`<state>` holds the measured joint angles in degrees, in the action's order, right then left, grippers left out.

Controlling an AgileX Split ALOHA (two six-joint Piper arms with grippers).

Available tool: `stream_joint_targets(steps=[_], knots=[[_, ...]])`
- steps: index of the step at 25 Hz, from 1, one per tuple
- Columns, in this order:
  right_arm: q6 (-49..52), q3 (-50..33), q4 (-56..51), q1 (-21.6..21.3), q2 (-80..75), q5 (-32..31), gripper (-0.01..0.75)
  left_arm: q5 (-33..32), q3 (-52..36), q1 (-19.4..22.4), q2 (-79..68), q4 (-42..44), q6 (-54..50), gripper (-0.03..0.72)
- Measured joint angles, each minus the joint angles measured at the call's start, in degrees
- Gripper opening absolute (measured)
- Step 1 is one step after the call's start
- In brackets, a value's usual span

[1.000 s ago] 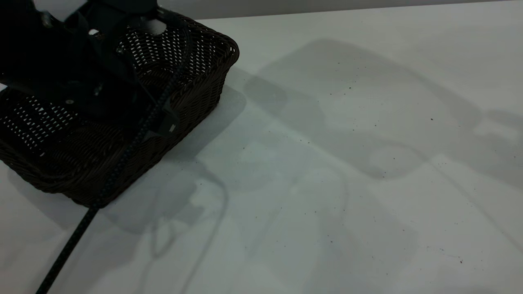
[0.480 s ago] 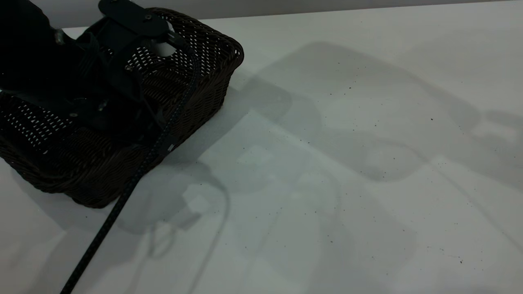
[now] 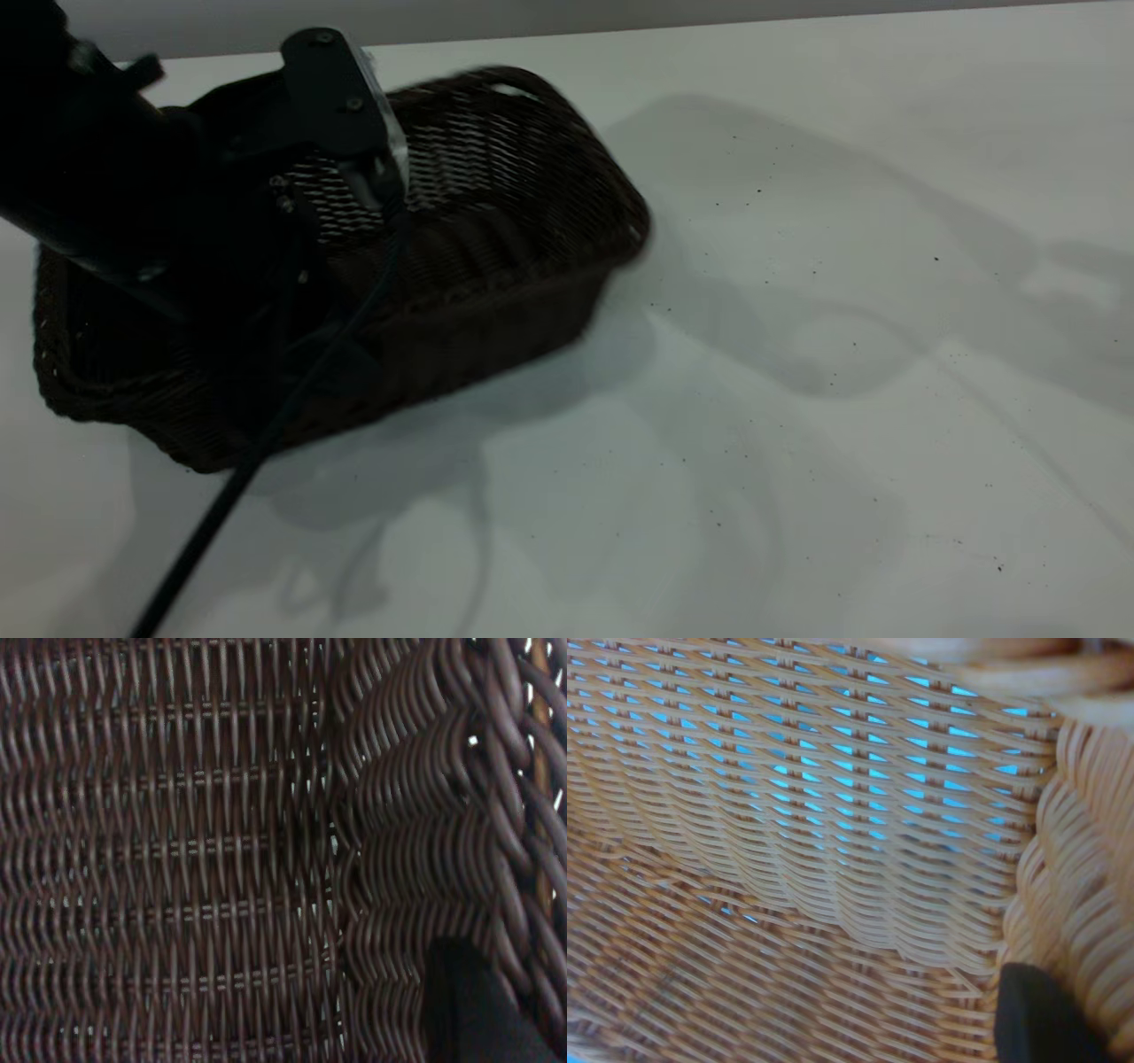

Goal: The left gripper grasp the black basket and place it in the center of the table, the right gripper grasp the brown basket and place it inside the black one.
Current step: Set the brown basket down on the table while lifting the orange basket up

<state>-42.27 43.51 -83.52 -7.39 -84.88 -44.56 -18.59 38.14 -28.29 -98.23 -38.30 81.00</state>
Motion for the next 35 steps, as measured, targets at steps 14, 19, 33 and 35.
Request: stream_joint_targets(steps=[14,19,33,35], knots=[[-1.2,0.0,-0.2,0.0,0.0,-0.4,0.101,-12.7,0.0,0.0,0.3,-11.8,9.1,0.12],[-1.3,0.0,-0.3,0.0,0.0,-0.4,0.101,-12.8,0.0,0.0,0.3,-12.6,9.1,0.12],[-1.8,0.0,-0.3,0.0,0.0,-0.4,0.101,-8.4,0.0,-0.5,-2.5,-13.5,9.0,0.12],[-2.1,0.0,-0.3,0.0,-0.1,-0.4,0.101,-10.2,0.0,-0.5,-2.5,-13.4,9.0,0.12]])
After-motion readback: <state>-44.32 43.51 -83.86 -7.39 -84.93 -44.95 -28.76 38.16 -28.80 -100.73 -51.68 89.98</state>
